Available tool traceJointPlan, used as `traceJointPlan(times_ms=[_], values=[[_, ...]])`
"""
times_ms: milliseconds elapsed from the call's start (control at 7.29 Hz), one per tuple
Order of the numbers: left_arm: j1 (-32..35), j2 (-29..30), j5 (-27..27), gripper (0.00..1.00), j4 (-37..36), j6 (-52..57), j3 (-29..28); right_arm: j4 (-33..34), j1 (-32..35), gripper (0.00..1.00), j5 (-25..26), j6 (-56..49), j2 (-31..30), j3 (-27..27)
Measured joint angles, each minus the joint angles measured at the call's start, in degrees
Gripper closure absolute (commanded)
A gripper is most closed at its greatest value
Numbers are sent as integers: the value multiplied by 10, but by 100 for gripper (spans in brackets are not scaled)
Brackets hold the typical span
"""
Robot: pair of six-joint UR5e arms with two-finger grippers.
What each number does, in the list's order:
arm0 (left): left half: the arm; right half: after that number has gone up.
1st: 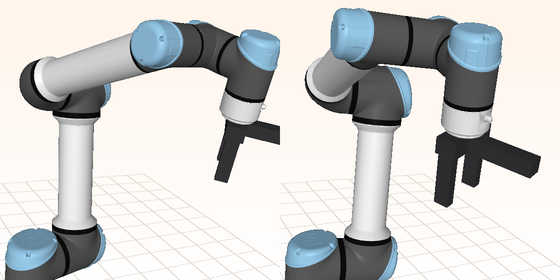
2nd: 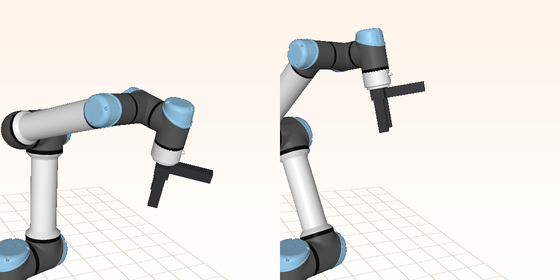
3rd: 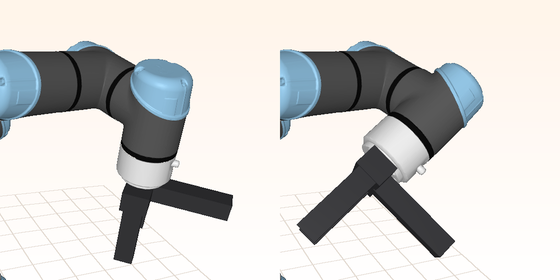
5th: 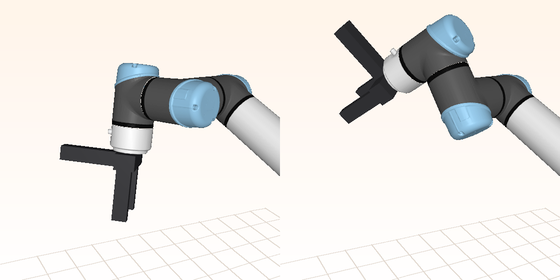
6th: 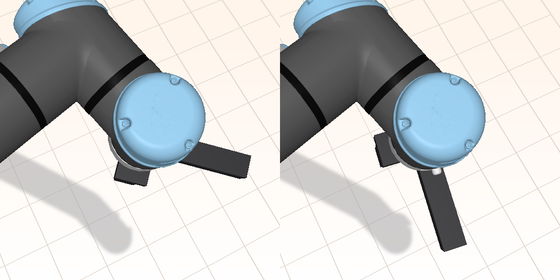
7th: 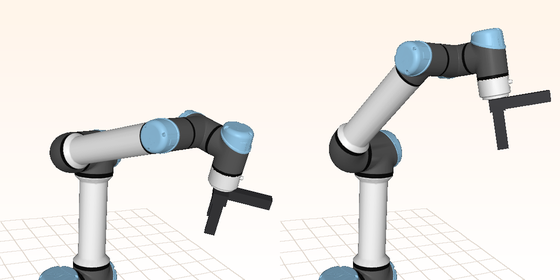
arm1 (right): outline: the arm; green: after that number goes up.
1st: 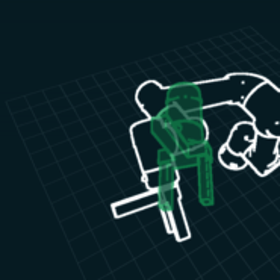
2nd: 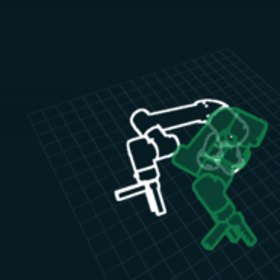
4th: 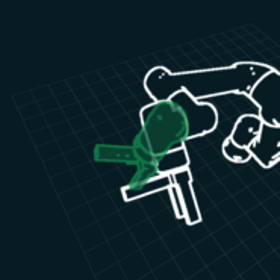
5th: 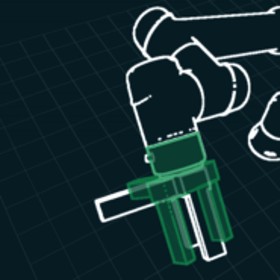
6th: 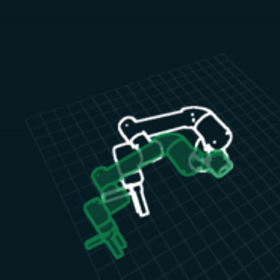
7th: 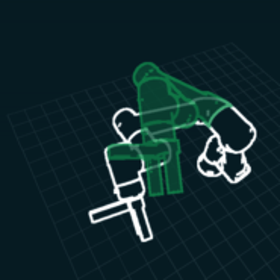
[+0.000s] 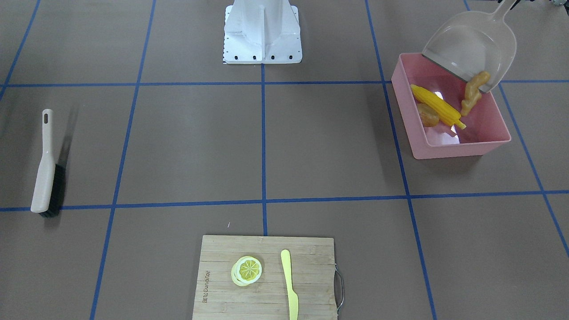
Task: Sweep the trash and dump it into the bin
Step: 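Tilt the dustpan over the pink bin with the left gripper to dump the food, then raise the empty dustpan out of the bin toward the table center with the left gripper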
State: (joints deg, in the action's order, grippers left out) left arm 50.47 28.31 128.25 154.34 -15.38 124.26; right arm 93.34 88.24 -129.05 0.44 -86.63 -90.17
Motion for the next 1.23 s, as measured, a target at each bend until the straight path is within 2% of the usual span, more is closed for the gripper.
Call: traceJointPlan(times_ms=[549, 1234], values=[[1, 5, 7, 100, -40, 3, 2, 0, 0, 0, -6, 0, -5, 1], [59, 46, 6, 100, -11, 4, 3, 1, 0, 0, -8, 0, -12, 2]])
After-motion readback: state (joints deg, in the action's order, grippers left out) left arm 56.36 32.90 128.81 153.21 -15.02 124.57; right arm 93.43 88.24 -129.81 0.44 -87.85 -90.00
